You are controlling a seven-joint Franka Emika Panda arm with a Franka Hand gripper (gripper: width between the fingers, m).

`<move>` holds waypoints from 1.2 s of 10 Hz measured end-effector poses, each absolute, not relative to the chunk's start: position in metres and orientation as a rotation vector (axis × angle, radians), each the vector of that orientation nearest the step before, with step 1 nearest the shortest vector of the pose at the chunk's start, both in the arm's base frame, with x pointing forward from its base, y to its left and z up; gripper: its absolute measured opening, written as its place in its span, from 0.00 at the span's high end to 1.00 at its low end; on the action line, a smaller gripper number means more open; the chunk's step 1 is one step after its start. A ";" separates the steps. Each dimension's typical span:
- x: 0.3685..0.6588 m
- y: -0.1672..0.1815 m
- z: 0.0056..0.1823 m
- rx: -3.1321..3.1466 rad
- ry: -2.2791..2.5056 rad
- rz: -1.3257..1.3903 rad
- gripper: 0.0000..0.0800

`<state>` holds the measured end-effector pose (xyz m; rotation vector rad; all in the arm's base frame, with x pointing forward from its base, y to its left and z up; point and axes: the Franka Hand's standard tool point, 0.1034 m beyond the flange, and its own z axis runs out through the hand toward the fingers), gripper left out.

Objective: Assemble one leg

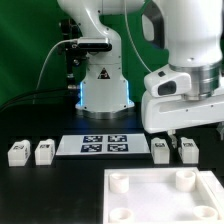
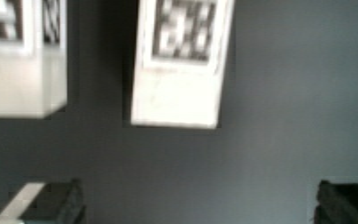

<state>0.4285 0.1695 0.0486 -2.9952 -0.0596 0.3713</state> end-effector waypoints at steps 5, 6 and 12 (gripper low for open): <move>0.421 0.164 0.040 -2.823 -0.030 1.079 0.19; 0.422 0.164 0.038 -2.790 -0.033 1.155 0.19; 0.411 0.169 0.026 -2.763 -0.049 1.231 0.19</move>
Offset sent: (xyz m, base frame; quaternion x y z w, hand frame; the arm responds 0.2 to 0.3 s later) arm -0.0072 -0.0101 -0.0110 -0.0049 -0.1825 0.0075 0.9832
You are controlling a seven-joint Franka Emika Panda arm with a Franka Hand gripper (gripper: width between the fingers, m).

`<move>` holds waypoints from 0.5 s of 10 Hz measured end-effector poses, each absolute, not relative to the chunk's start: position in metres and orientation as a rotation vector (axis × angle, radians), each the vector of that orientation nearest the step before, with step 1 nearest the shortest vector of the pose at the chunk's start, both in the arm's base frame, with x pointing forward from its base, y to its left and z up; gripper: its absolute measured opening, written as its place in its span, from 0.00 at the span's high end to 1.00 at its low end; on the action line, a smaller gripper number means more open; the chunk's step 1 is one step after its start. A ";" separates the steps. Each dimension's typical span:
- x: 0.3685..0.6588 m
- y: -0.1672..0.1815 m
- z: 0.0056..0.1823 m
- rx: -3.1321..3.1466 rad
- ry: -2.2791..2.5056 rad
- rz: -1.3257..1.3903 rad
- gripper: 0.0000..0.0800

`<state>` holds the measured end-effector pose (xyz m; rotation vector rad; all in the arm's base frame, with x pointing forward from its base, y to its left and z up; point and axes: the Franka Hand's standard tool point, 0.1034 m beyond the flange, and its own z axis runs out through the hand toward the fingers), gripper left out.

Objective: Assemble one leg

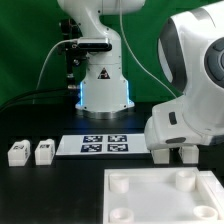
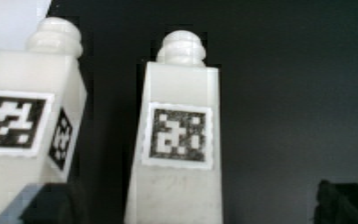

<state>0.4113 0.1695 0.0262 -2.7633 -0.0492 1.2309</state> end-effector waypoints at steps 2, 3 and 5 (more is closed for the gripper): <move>0.404 0.170 0.019 -2.753 -0.051 1.259 0.19; 0.402 0.170 0.018 -2.749 -0.051 1.269 0.19; 0.403 0.170 0.018 -2.750 -0.053 1.267 0.19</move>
Offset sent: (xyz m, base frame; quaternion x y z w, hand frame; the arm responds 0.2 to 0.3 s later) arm 0.0000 0.0000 0.0000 0.0000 0.0000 0.0000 1.0000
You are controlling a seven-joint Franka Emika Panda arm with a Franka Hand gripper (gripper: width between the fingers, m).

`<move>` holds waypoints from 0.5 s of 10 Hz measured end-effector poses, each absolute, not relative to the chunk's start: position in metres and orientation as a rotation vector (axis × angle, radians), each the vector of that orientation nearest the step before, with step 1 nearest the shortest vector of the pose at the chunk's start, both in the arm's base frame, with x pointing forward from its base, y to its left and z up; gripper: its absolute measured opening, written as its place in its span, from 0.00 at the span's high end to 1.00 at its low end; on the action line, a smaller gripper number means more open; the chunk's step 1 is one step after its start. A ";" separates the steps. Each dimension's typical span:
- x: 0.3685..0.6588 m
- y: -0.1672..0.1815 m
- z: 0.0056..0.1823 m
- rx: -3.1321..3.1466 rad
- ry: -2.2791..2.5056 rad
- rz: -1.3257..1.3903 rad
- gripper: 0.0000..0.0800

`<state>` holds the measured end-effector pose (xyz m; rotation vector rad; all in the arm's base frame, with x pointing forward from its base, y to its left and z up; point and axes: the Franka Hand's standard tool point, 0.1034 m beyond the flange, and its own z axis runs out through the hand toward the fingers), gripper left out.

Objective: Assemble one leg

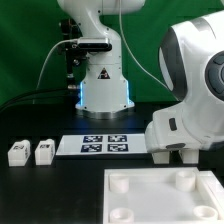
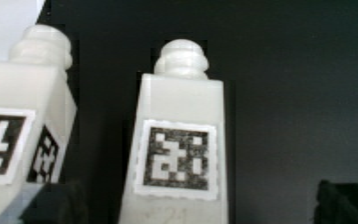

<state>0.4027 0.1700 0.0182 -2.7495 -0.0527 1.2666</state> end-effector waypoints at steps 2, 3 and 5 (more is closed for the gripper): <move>0.403 0.170 0.018 -2.749 -0.053 1.267 0.53; 0.403 0.170 0.018 -2.750 -0.053 1.266 0.64; 0.403 0.170 0.018 -2.749 -0.053 1.266 0.64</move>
Offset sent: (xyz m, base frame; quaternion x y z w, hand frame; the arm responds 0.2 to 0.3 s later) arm 0.0000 0.0000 0.0000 0.0000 0.0000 0.0000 1.0000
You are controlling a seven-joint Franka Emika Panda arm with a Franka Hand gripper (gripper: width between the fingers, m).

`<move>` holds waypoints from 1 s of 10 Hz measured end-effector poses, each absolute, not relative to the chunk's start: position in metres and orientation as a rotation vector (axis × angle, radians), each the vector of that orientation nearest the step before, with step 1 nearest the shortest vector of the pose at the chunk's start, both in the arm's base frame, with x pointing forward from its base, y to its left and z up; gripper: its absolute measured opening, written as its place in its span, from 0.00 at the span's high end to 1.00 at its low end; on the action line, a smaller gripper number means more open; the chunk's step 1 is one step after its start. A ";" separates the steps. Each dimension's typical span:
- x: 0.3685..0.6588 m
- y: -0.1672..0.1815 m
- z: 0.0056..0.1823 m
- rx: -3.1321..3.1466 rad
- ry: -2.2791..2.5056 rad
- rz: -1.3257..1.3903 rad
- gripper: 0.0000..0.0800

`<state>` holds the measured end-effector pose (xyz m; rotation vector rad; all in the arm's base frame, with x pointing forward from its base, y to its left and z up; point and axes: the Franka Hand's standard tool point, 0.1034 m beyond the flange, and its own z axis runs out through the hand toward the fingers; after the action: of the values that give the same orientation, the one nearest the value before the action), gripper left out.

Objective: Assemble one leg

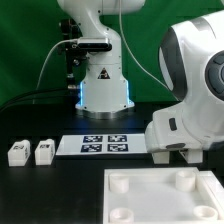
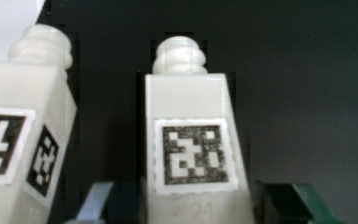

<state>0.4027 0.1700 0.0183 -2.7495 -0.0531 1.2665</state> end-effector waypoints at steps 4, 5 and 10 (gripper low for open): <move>0.403 0.170 0.018 -2.749 -0.053 1.266 0.64; 0.403 0.170 0.018 -2.749 -0.053 1.266 0.64; 0.474 0.147 0.108 -2.745 -0.233 1.093 0.64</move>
Offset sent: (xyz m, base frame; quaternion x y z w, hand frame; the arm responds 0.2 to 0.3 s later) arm 0.0000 0.0000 0.0000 0.0000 0.0000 0.0000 1.0000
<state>0.4739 0.1467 0.1079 -2.7446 -0.2330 1.0934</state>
